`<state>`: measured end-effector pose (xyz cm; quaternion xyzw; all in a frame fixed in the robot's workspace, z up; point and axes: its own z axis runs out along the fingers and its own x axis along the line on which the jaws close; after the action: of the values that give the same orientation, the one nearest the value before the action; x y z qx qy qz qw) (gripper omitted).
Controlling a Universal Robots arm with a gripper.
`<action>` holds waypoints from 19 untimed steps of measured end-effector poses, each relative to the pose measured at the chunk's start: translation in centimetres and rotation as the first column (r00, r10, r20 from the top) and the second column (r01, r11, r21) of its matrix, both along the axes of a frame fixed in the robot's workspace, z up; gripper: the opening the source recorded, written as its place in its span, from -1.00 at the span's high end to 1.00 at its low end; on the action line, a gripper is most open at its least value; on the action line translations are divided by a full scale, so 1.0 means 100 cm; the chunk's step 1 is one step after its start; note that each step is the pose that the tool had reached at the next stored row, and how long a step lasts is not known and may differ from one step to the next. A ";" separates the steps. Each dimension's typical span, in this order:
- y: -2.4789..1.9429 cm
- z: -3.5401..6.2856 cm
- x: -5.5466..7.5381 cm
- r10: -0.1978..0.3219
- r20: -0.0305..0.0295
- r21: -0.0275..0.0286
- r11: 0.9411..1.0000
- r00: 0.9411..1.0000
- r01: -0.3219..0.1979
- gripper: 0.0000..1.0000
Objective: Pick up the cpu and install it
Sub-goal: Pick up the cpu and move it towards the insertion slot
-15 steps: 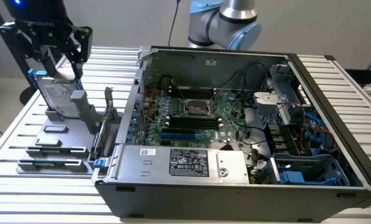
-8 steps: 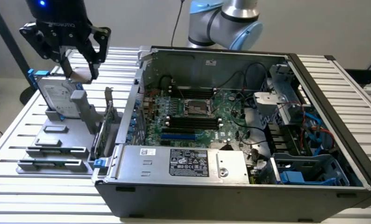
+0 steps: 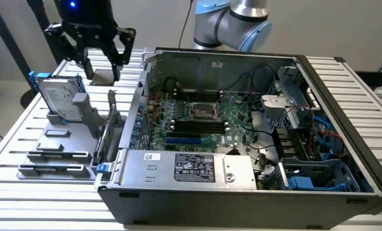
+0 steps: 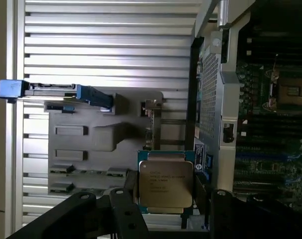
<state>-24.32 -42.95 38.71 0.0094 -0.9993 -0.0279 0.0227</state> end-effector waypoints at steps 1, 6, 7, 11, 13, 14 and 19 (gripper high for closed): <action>0.0000 0.0001 0.004 0.000 0.000 0.002 1.000 1.000 0.000 -0.09; 0.0000 0.0006 0.027 0.000 0.000 0.010 1.000 1.000 0.000 -0.09; 0.0000 0.0006 0.032 0.000 0.000 0.012 1.000 1.000 0.000 -0.09; 0.0000 0.0008 0.050 0.000 0.000 0.015 1.000 1.000 0.000 -0.09; 0.0000 0.0008 0.059 0.000 0.000 0.015 1.000 1.000 0.000 -0.09; 0.0000 0.0008 0.064 0.000 0.000 0.015 1.000 1.000 0.000 -0.09; 0.0000 0.0008 0.086 0.000 0.000 0.015 1.000 1.000 0.000 -0.09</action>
<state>-15.70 -42.95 38.79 0.0096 -0.9991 -0.0354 0.0228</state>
